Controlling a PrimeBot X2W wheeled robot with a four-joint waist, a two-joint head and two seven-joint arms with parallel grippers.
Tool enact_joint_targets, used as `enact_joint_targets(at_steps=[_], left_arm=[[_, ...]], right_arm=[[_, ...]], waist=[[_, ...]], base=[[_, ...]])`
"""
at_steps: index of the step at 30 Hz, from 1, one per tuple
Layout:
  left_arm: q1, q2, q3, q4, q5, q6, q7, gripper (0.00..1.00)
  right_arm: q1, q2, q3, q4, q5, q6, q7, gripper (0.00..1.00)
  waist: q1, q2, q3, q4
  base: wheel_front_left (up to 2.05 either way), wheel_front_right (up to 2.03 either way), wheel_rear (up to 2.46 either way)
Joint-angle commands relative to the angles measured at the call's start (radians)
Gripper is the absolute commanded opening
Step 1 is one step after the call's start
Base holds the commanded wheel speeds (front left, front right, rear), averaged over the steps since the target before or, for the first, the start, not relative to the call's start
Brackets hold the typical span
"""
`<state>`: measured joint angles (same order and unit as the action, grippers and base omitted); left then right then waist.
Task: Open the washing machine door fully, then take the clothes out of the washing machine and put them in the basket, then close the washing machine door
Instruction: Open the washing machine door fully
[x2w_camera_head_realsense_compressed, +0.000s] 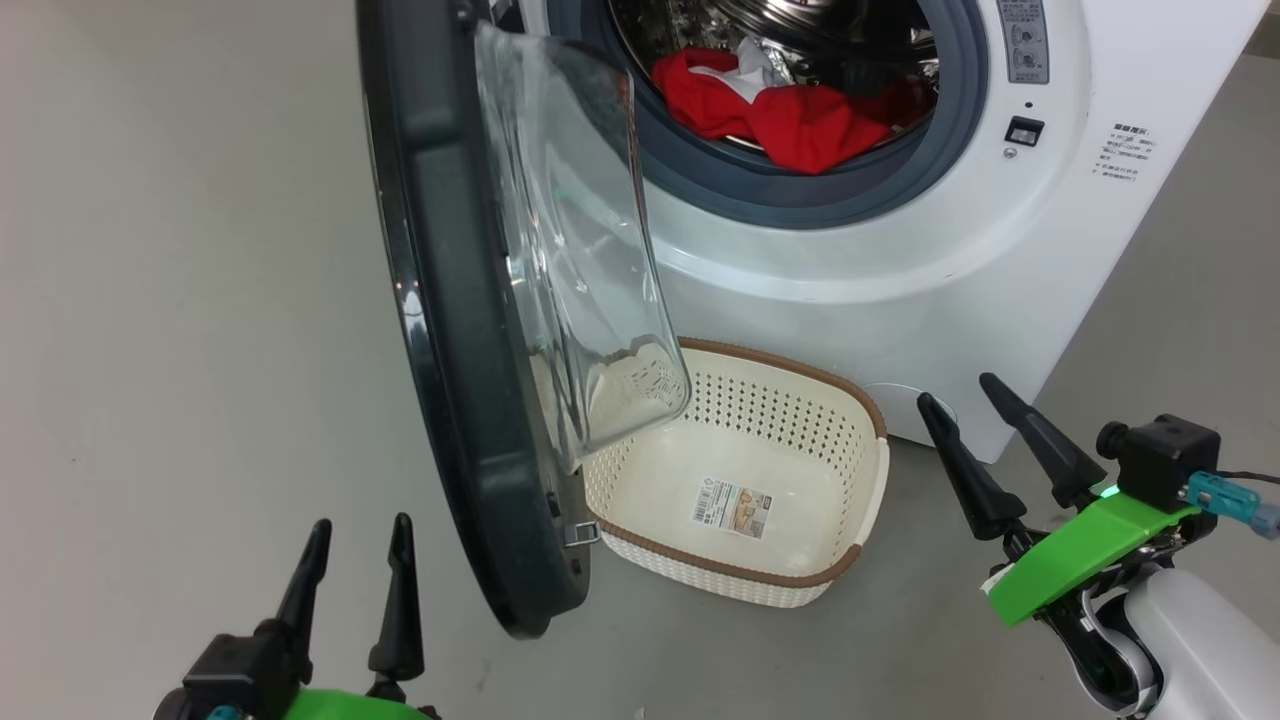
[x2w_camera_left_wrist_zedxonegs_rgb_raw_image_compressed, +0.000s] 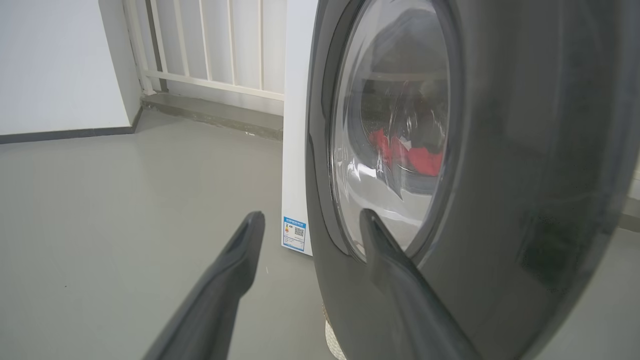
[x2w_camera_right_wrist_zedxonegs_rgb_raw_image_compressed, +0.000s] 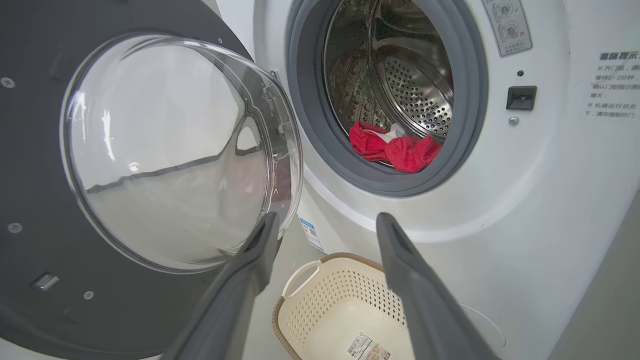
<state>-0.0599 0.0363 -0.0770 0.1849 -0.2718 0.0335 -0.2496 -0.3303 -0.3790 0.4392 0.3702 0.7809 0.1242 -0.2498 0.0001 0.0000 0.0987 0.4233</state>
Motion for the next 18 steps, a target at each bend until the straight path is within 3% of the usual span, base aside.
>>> enact_joint_targets(at_steps=[1, 6, 16, 17, 18], left_arm=[[-0.008, 0.014, 0.035, -0.027, 0.012, 0.001, -0.012, 1.0], [-0.006, 0.014, 0.033, -0.03, 0.015, 0.001, -0.012, 1.0], [-0.011, 0.014, 0.023, -0.015, 0.008, 0.005, -0.012, 1.0], [-0.013, 0.014, 0.025, -0.015, 0.004, 0.007, -0.012, 0.73], [-0.016, 0.014, 0.029, -0.017, 0.0, 0.008, -0.012, 0.17]], right_arm=[[0.026, 0.012, -0.026, -0.039, -0.046, 0.007, -0.012, 1.0], [0.068, 0.048, -0.093, -0.045, -0.093, 0.007, -0.012, 1.0], [0.095, 0.057, -0.098, -0.004, -0.14, 0.007, -0.012, 1.0], [0.096, 0.058, -0.099, -0.003, -0.141, 0.007, -0.012, 1.0], [0.097, 0.059, -0.099, -0.002, -0.144, 0.007, -0.012, 1.0]], waist=[[0.0, 0.0, -0.002, 0.001], [0.0, 0.0, -0.003, 0.003], [0.0, 0.0, -0.008, 0.009], [0.0, 0.0, -0.009, 0.009], [0.0, 0.0, -0.009, 0.009]], base=[[0.0, 0.0, 0.0], [0.0, 0.0, 0.0], [0.0, 0.0, 0.0], [0.0, 0.0, 0.0], [0.0, 0.0, 0.0]])
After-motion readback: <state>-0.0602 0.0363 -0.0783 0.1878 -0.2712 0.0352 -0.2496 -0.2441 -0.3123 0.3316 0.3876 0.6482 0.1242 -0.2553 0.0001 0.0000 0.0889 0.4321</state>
